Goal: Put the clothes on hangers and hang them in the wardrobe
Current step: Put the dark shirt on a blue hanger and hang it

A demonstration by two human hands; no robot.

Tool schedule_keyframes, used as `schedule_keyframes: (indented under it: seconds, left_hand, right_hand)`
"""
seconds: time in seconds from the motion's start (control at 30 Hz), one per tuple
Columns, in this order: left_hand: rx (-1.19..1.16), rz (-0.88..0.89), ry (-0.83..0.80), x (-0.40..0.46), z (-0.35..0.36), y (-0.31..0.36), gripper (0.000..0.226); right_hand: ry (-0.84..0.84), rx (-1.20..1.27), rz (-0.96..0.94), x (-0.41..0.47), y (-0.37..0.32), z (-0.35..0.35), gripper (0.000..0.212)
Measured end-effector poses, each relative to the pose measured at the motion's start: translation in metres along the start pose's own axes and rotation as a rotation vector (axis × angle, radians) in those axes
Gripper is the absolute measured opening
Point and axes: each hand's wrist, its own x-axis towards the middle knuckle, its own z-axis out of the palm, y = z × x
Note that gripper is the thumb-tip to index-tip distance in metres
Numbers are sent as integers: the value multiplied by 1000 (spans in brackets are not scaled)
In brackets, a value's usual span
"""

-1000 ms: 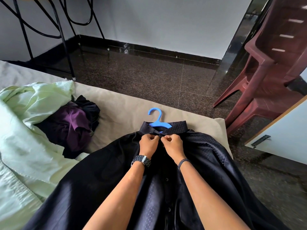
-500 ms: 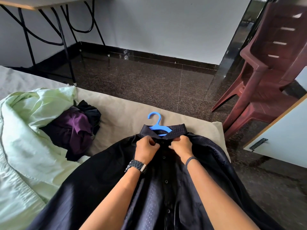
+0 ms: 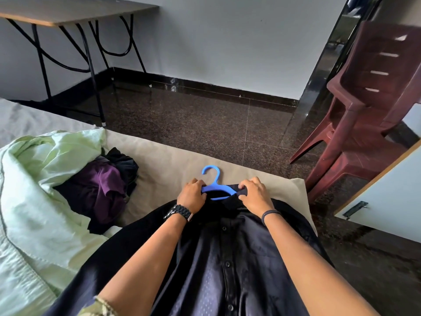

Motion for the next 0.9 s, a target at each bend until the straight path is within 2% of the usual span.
schedule_keyframes:
  seconds: [0.07, 0.17, 0.3, 0.33, 0.4, 0.43, 0.53, 0.67, 0.8, 0.9]
  left_hand:
    - [-49, -41, 9, -2, -2, -4, 29]
    - [-66, -97, 15, -1, -4, 1, 27]
    - [-98, -90, 73, 3, -10, 12, 23]
    - [-135, -65, 97, 3, -13, 15, 23]
    - [-213, -22, 151, 3, -20, 23, 22]
    - [-236, -6, 172, 3, -24, 28, 21]
    - [-264, 24, 180, 2, -39, 42, 20]
    - [-277, 46, 188, -1, -61, 57, 22]
    - [-284, 47, 112, -9, -79, 65, 25]
    - [-318, 66, 112, -19, -91, 68, 18]
  right_hand:
    - [-35, -49, -28, 1, 5, -3, 15]
    - [-115, -47, -15, 2, -1, -15, 17]
    - [-48, 82, -14, 14, -11, -22, 9]
    - [-53, 117, -39, 17, -12, -23, 18]
    - [-127, 115, -74, 22, -13, -24, 49]
    - [-147, 117, -79, 24, -15, -26, 54]
    - [-120, 150, -86, 27, -20, -39, 26]
    - [-82, 126, -125, 22, -23, -67, 37]
    - [-72, 114, -78, 14, -14, -92, 42]
    - [-88, 111, -45, 6, -9, -112, 45]
